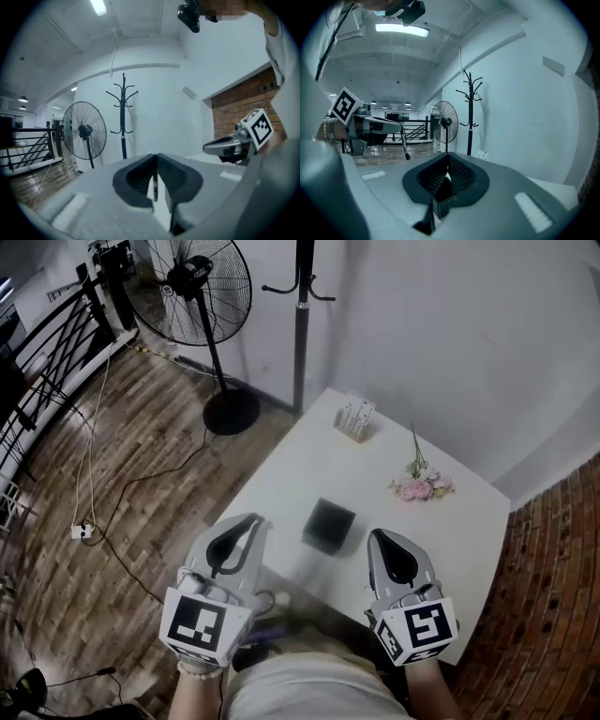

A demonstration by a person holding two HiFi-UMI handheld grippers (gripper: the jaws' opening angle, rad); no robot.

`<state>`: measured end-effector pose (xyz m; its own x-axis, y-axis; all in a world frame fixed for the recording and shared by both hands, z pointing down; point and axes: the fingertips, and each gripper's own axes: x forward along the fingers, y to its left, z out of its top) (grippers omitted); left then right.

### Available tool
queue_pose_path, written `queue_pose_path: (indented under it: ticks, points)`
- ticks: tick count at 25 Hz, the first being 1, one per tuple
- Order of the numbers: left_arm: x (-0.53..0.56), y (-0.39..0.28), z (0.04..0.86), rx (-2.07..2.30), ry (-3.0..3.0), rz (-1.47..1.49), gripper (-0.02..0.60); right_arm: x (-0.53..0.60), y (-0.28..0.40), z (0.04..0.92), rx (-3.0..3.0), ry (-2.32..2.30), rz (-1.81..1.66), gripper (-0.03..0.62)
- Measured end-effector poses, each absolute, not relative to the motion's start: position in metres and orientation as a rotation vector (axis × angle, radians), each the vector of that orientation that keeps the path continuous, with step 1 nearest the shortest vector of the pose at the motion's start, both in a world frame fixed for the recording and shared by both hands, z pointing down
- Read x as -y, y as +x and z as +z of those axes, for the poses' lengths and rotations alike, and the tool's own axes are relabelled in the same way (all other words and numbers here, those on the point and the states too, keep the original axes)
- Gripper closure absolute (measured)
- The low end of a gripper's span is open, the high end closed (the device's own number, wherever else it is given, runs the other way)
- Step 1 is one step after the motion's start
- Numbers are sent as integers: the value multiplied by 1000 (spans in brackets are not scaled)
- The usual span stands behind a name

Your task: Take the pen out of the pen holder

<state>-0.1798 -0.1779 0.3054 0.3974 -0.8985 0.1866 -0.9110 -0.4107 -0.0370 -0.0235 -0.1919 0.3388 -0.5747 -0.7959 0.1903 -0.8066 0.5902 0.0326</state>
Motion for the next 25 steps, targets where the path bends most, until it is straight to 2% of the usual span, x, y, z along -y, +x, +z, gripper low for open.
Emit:
queue_pose_path:
  ticks: [12,25]
  points:
    - [160,-206,309,1739,2513,270,557,187,-46,334,2672,1257,51,589]
    - [156,-205,316,1747,2503,280,555,186,-45,336,2675,1240,36,589]
